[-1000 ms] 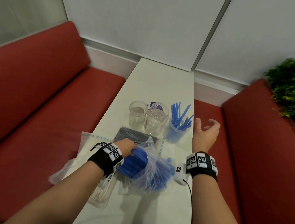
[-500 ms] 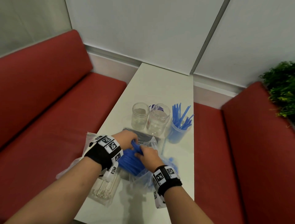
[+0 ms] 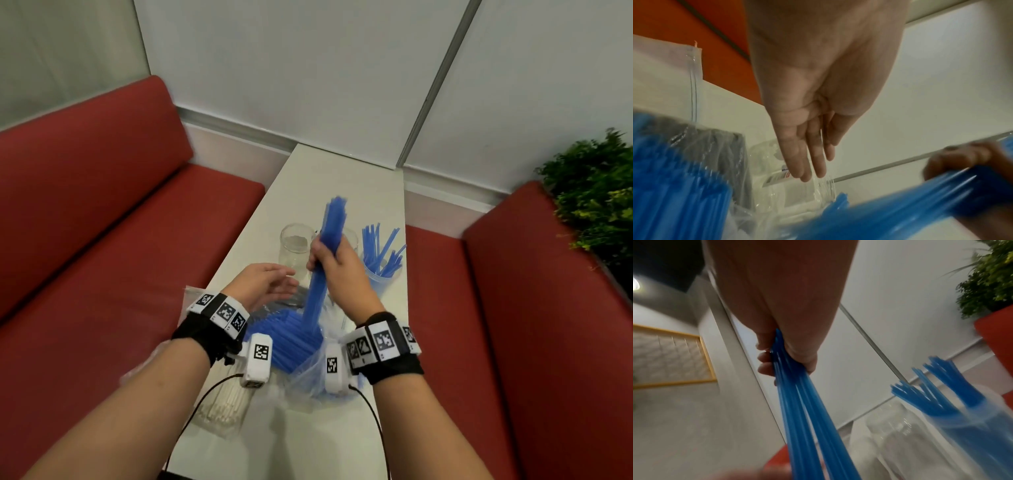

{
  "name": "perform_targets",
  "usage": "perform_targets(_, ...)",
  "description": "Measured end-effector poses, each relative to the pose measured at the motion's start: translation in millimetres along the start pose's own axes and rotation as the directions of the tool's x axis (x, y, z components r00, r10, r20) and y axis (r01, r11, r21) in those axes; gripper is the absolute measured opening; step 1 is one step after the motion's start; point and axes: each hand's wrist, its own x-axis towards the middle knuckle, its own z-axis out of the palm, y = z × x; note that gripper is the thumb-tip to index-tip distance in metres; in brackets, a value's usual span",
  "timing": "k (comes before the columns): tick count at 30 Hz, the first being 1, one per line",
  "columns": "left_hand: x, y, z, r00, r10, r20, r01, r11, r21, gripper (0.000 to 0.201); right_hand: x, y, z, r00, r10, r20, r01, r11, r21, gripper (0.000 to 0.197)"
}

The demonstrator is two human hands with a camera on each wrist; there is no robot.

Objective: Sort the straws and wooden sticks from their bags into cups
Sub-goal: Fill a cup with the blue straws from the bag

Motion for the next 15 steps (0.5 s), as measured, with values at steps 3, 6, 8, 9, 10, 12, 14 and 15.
perform_targets(3,0.2,-7.5,13.9,0.992,-0.115,0.058,0.113,0.993,0.038,0.035,0.3,-36.8,-9.7,0.989,-0.122,-0.090,0.131,0.986,0.106,0.008)
perform_targets(6,-2.8,-14.2,29.0,0.939,-0.238,0.247,0.281,0.947,-0.157,0.053,-4.2,-55.6,-15.1,0.970,-0.193,-0.150,0.215,0.965,0.151,0.008)
perform_targets(8,-7.9,-13.6,40.9,0.904,-0.241,0.353,0.375,0.843,-0.386,0.052,-9.0,-58.3,-17.2,0.962,-0.207,-0.177,0.234,0.961,0.147,0.007)
perform_targets(9,-10.2,-11.9,47.1,0.900,-0.232,0.370,0.393,0.800,-0.454,0.049,-11.7,-58.0,-18.4,0.960,-0.207,-0.188,0.235,0.961,0.143,0.006)
perform_targets(10,-12.3,-10.0,53.5,0.898,-0.227,0.378,0.401,0.777,-0.486,0.046,-14.5,-57.1,-20.2,0.960,-0.203,-0.195,0.233,0.961,0.147,0.005)
perform_targets(12,-16.3,-5.8,65.2,0.891,-0.234,0.389,0.415,0.768,-0.488,0.047,-19.9,-55.2,-24.2,0.961,-0.192,-0.198,0.228,0.957,0.179,0.003)
perform_targets(14,-18.8,-4.2,74.1,0.880,-0.268,0.392,0.441,0.769,-0.464,0.047,-23.1,-53.8,-28.4,0.961,-0.181,-0.210,0.223,0.954,0.199,0.008)
perform_targets(15,-19.4,-4.3,77.7,0.871,-0.296,0.393,0.462,0.768,-0.444,0.044,-24.2,-53.3,-30.8,0.959,-0.181,-0.220,0.225,0.955,0.196,0.011)
